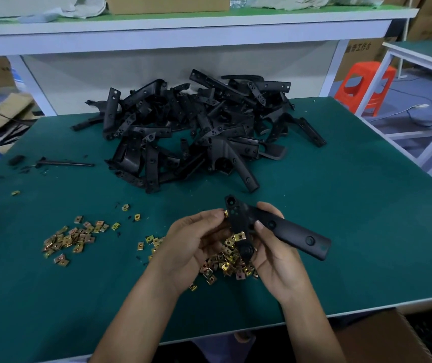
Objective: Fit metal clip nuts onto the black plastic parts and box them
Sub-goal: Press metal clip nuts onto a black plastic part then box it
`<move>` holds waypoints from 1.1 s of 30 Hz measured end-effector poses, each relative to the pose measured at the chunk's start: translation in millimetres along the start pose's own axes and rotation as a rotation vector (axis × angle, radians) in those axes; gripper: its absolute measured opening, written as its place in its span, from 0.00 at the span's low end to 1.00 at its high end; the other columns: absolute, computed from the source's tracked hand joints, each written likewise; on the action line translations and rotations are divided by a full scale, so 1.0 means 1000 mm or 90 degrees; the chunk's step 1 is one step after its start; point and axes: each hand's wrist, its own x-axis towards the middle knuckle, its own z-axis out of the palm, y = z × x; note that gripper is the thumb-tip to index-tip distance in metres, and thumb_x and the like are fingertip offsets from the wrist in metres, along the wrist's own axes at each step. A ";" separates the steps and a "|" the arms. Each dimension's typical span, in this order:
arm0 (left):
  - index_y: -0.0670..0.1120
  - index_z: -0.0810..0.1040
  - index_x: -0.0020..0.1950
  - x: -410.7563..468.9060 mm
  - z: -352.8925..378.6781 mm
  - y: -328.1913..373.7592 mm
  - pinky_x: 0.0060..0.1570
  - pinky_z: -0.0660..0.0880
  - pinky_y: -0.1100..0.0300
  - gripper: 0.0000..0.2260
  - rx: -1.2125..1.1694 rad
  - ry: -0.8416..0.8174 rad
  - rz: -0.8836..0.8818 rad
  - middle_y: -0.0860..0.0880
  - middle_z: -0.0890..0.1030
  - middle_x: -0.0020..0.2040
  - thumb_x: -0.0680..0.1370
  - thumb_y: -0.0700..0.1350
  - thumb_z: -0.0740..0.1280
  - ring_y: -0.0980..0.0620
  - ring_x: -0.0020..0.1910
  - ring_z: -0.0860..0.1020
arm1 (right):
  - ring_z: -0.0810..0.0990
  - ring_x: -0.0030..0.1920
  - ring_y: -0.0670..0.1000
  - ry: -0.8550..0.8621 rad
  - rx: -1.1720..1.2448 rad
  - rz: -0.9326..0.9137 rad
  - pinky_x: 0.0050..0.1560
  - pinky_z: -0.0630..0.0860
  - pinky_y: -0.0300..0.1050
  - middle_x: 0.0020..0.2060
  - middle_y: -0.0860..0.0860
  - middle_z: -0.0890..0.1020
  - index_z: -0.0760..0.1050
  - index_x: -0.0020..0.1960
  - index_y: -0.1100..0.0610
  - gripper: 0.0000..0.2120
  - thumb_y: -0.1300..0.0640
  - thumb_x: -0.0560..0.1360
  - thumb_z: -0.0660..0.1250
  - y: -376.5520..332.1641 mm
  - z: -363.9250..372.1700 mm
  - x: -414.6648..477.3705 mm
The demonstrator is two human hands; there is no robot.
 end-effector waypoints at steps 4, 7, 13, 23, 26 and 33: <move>0.41 0.85 0.55 0.000 0.000 -0.001 0.30 0.76 0.65 0.09 -0.002 -0.005 -0.005 0.45 0.86 0.46 0.77 0.41 0.70 0.56 0.36 0.82 | 0.83 0.56 0.58 0.009 -0.008 -0.006 0.47 0.83 0.50 0.63 0.62 0.81 0.79 0.61 0.49 0.18 0.56 0.72 0.73 0.000 0.002 -0.001; 0.42 0.85 0.54 -0.002 0.000 -0.003 0.30 0.75 0.65 0.08 -0.007 0.003 -0.011 0.46 0.86 0.45 0.77 0.42 0.70 0.56 0.35 0.81 | 0.83 0.58 0.58 0.001 -0.011 -0.006 0.48 0.82 0.50 0.63 0.62 0.81 0.78 0.63 0.49 0.18 0.56 0.74 0.73 0.001 0.000 -0.001; 0.43 0.83 0.53 -0.004 0.002 -0.004 0.30 0.73 0.66 0.06 0.030 0.047 0.012 0.47 0.85 0.44 0.79 0.41 0.69 0.57 0.35 0.81 | 0.83 0.57 0.59 0.007 -0.059 -0.026 0.48 0.82 0.51 0.61 0.62 0.82 0.76 0.65 0.51 0.19 0.56 0.76 0.75 0.005 -0.004 0.000; 0.41 0.85 0.54 -0.006 0.012 -0.015 0.51 0.75 0.51 0.17 0.053 0.033 -0.007 0.38 0.85 0.52 0.76 0.53 0.70 0.45 0.47 0.81 | 0.82 0.61 0.62 0.040 -0.152 -0.073 0.56 0.81 0.53 0.60 0.60 0.83 0.75 0.64 0.51 0.17 0.57 0.77 0.72 0.015 -0.003 -0.001; 0.45 0.86 0.51 -0.005 0.009 -0.018 0.45 0.78 0.58 0.13 0.088 0.048 0.045 0.43 0.87 0.50 0.76 0.53 0.71 0.48 0.46 0.84 | 0.82 0.61 0.61 0.038 -0.124 -0.062 0.55 0.81 0.50 0.61 0.60 0.83 0.76 0.64 0.52 0.17 0.57 0.76 0.72 0.013 -0.001 -0.001; 0.60 0.82 0.48 -0.008 0.014 -0.017 0.37 0.72 0.72 0.15 0.608 0.194 0.267 0.68 0.82 0.42 0.71 0.68 0.67 0.69 0.42 0.80 | 0.79 0.53 0.63 0.053 -0.145 -0.066 0.41 0.78 0.51 0.60 0.64 0.81 0.76 0.65 0.48 0.18 0.54 0.76 0.72 0.009 -0.003 -0.003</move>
